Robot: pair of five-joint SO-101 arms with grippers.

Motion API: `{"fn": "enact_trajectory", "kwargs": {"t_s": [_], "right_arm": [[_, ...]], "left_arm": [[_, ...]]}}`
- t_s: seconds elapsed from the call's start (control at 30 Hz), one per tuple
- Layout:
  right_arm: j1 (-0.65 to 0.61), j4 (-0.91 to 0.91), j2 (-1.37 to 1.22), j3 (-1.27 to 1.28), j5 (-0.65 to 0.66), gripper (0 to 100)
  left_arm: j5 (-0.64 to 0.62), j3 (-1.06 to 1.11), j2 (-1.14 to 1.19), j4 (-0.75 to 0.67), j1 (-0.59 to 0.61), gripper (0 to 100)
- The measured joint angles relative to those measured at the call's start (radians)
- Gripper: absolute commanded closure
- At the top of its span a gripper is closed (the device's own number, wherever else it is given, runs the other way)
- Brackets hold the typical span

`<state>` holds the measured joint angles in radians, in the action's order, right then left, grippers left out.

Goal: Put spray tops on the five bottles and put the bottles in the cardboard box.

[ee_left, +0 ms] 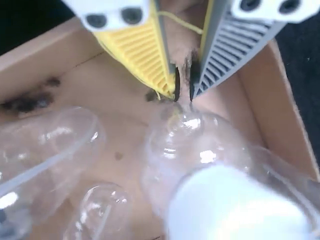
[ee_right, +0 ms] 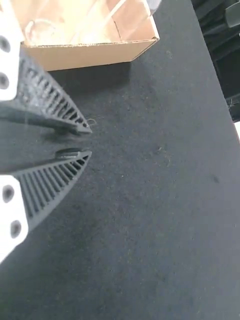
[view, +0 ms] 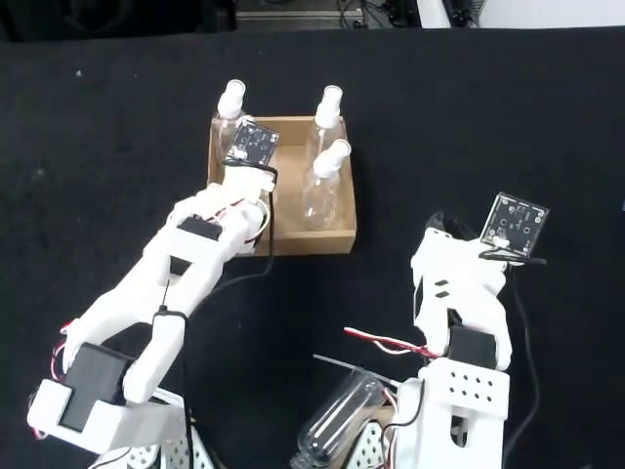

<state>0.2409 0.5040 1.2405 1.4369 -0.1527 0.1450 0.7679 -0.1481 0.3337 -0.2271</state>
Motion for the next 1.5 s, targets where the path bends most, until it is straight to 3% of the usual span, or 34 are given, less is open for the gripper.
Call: {"fn": "enact_trajectory", "kwargs": {"t_s": [1.5], "right_arm": [[0.000,0.000,0.000,0.000,0.000,98.8]], "left_arm": [[0.002,-0.158,0.121,-0.044,-0.014,95]]}}
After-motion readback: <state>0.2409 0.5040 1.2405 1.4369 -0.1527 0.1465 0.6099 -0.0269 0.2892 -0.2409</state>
